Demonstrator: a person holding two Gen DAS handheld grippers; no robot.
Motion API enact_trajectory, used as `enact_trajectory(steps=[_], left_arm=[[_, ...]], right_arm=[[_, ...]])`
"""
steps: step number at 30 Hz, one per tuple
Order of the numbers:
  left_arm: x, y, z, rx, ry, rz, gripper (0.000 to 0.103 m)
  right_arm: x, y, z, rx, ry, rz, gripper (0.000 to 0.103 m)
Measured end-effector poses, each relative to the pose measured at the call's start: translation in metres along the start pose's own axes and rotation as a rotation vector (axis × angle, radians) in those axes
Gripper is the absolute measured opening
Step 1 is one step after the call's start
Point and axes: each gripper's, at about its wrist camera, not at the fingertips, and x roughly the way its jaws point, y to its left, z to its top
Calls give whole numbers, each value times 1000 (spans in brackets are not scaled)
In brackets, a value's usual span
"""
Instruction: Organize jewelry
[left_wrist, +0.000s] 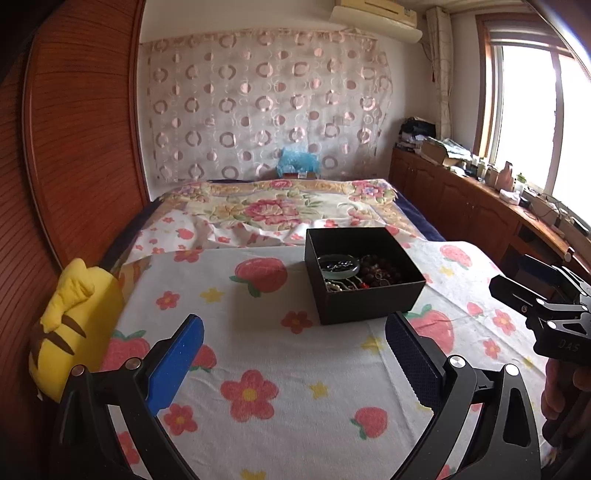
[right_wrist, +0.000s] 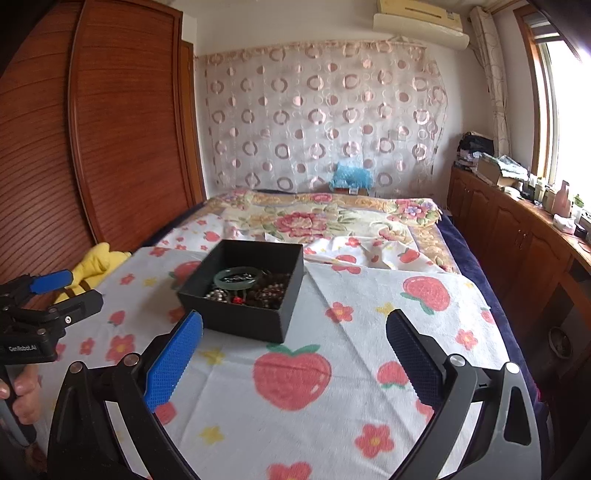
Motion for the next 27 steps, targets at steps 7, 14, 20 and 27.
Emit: enact_trajectory(steps=[7,14,20,27], left_arm=[[-34,-5,4,0,-66,-3,95],[-56,-12,7,23,-111,9,95],[-60,-15,7,21,-120,1,95],[-60,-16,8,24,-121,1,95]], right_arm=[[-38,3,4,10,-80,-8,100],[-62,2,5,22,-134,-22,100],[-64,-1,3,29,-135,-26,100],[-64,-2,3,30,-135,-25,100]])
